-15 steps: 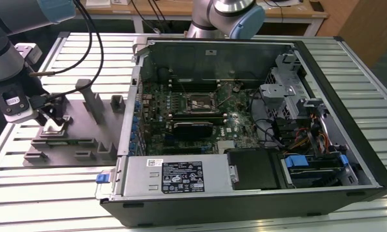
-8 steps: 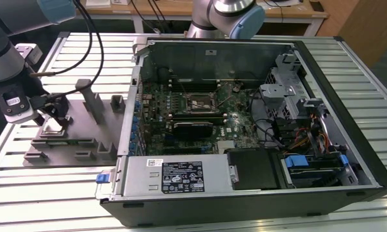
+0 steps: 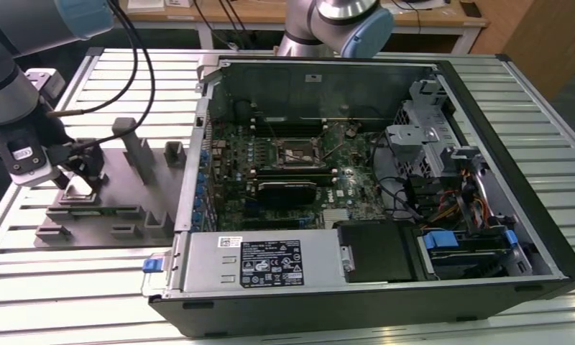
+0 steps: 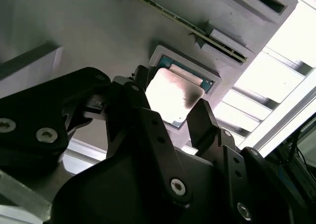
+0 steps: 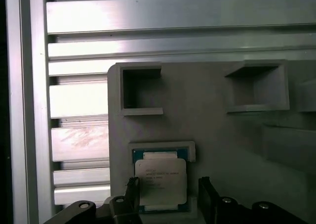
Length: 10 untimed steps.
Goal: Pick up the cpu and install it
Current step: 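Pick up the cpu and move it towards the insertion slot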
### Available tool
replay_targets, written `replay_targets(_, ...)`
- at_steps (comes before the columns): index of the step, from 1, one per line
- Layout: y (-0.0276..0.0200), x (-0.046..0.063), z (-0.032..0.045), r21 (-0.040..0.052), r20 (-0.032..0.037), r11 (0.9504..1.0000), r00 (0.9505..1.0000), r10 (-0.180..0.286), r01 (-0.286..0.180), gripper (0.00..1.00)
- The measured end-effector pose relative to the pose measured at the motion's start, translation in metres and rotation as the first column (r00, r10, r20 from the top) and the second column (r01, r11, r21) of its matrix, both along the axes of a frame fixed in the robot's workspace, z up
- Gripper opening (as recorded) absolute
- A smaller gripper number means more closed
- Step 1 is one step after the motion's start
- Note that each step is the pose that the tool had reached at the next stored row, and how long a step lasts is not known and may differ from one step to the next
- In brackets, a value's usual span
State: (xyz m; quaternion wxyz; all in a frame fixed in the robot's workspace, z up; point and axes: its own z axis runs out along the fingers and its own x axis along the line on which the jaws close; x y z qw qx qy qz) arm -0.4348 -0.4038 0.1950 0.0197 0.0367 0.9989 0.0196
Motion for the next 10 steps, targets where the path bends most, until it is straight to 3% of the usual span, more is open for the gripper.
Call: replay_targets(10,0.0,-0.0015,-0.0031,-0.0005,0.0,1.0,1.0,0.0,0.0,0.59)
